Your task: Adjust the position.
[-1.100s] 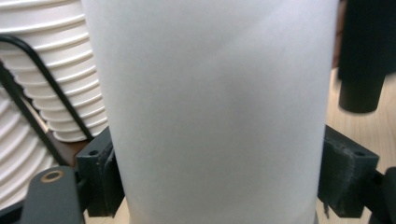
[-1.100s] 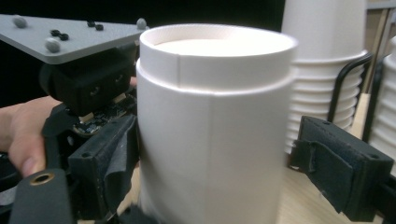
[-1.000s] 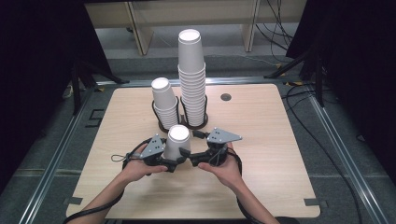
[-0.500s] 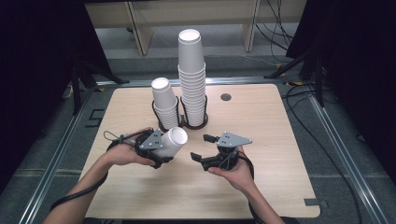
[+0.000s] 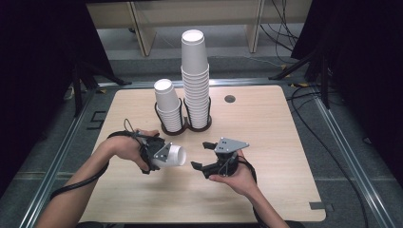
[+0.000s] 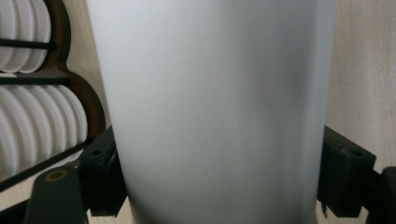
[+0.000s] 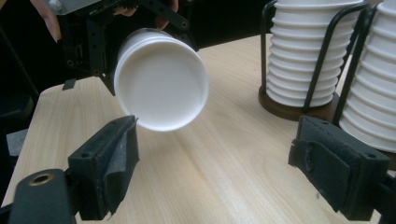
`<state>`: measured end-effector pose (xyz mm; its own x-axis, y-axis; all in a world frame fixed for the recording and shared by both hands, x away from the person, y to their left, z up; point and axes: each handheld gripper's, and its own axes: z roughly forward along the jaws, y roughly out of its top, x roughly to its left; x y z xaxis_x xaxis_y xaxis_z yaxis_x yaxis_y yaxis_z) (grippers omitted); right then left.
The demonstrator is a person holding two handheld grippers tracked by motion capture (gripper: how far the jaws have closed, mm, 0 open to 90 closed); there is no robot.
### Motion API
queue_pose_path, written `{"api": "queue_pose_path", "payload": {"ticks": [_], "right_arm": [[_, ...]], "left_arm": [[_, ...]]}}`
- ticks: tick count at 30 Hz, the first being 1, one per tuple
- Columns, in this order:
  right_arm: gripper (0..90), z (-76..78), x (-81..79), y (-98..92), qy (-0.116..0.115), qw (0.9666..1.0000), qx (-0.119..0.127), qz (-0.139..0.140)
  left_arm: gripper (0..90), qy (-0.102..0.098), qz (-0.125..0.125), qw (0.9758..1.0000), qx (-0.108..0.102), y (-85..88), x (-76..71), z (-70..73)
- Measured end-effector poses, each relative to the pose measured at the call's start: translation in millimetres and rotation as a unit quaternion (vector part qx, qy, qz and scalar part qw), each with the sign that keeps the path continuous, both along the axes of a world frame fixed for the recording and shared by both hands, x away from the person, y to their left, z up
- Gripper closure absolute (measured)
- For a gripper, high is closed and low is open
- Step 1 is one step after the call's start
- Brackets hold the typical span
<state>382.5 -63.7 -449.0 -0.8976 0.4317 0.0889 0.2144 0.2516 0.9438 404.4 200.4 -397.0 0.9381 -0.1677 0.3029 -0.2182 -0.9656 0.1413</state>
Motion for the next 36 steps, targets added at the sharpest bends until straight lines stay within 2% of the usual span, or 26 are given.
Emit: {"api": "queue_pose_path", "payload": {"ticks": [2, 4, 5, 8, 11, 14, 16, 17, 19, 22, 24, 25, 26, 27, 28, 36], "right_arm": [[15.2, 0.9, 0.6, 1.5, -0.01, 0.9999, -0.007, 0.004], [15.2, 0.8, 0.0, 3.3, -0.003, 0.9999, -0.005, 0.009], [15.2, 1.0, 1.1, 4.6, -0.016, 0.9998, -0.009, 0.008], [15.4, 2.2, 1.3, 8.4, -0.01, 0.9996, -0.018, 0.021], [15.7, 4.6, 2.4, 14.7, -0.025, 0.9988, -0.024, 0.033], [15.7, 8.7, 3.3, 21.3, -0.03, 0.998, -0.03, 0.047], [15.7, 10.3, 4.1, 24.6, -0.023, 0.9975, -0.037, 0.057], [15.7, 10.7, 3.4, 27.0, -0.012, 0.9977, -0.04, 0.054], [15.7, 10.5, 6.9, 31.2, -0.026, 0.9965, -0.046, 0.064], [15.8, 9.2, 5.7, 37.1, -0.01, 0.9965, -0.053, 0.064], [16.3, 9.2, 7.1, 39.0, -0.019, 0.9962, -0.052, 0.067], [16.4, 9.4, 9.2, 39.6, -0.034, 0.9954, -0.057, 0.069], [16.9, 8.8, 8.2, 41.0, -0.021, 0.9961, -0.053, 0.067], [17.3, 8.8, 10.3, 41.6, -0.035, 0.995, -0.06, 0.072], [17.3, 8.0, 10.0, 43.2, -0.029, 0.995, -0.059, 0.076], [18.8, 4.5, 11.8, 48.4, -0.029, 0.9945, -0.062, 0.08]], "left_arm": [[19.2, 0.0, -0.008, 0.9999, 0.01, -2.6, 0.3, 0.5], [19.2, 0.002, -0.013, 0.9998, 0.017, -4.7, 0.6, 0.4], [19.2, 0.003, -0.016, 0.9997, 0.02, -5.7, 1.2, 0.3], [19.3, 0.003, -0.019, 0.9994, 0.03, -8.3, 2.3, -0.3], [19.3, 0.002, -0.02, 0.9993, 0.031, -10.7, 3.3, -0.2], [19.3, 0.002, -0.023, 0.9991, 0.035, -13.4, 4.4, -0.2], [19.3, 0.0, -0.024, 0.9992, 0.034, -14.8, 4.9, -0.7], [19.3, 0.002, -0.025, 0.9991, 0.035, -15.1, 4.9, -0.8], [19.2, 0.001, -0.025, 0.999, 0.036, -16.1, 5.5, -1.2], [19.2, 0.002, -0.025, 0.999, 0.037, -16.7, 5.7, -2.1], [19.2, 0.003, -0.025, 0.999, 0.037, -16.9, 5.7, -2.6], [19.2, 0.003, -0.026, 0.999, 0.036, -17.2, 5.8, -2.9], [19.2, 0.002, -0.026, 0.999, 0.037, -17.8, 6.0, -3.0], [19.2, 0.003, -0.027, 0.9989, 0.038, -18.1, 6.0, -3.1], [19.1, 0.004, -0.028, 0.9989, 0.039, -18.4, 5.7, -3.4], [19.1, 0.003, -0.03, 0.9988, 0.04, -22.3, 6.0, -3.2]]}}
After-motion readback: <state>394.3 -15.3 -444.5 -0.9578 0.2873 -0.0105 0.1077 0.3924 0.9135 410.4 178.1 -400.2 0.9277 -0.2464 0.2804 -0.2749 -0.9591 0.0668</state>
